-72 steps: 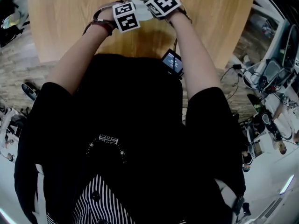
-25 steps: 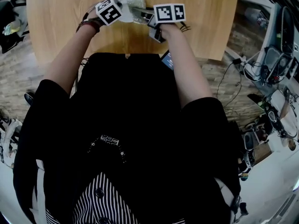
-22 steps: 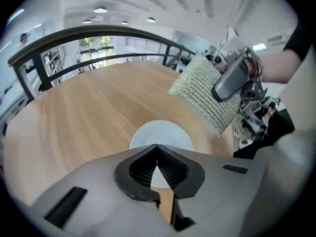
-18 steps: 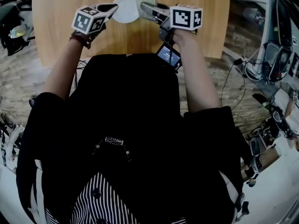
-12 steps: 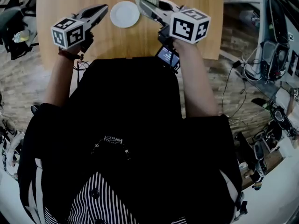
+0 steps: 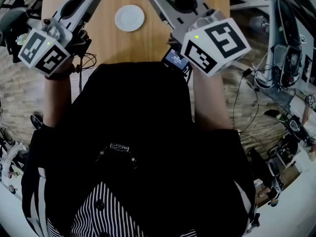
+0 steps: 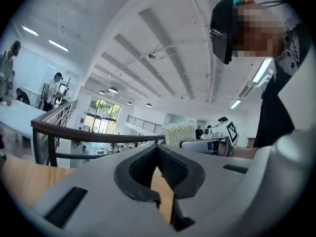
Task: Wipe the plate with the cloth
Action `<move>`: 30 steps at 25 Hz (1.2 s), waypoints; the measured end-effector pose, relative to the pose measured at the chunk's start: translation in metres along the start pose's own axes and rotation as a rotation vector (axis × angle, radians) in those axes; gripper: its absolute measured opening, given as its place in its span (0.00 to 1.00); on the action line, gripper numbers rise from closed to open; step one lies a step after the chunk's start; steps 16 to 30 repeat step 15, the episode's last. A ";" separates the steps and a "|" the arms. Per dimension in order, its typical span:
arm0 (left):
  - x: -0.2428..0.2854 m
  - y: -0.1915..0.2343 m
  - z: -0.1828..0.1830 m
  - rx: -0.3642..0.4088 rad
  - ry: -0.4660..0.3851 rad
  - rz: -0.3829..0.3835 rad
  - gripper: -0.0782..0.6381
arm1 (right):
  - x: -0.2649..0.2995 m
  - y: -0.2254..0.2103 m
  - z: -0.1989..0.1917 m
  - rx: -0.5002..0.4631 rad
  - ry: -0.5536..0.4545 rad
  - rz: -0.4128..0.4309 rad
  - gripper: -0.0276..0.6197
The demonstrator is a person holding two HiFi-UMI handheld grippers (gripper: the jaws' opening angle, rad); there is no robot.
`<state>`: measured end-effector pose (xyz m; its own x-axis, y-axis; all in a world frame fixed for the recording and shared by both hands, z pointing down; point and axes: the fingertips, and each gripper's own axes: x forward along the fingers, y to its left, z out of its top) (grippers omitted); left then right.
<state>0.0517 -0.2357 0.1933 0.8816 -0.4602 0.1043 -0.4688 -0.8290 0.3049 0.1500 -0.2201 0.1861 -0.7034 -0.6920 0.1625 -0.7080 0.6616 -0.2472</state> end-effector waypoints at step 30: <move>-0.001 -0.023 0.024 0.066 -0.047 0.034 0.10 | 0.010 0.024 0.007 -0.022 -0.026 0.090 0.11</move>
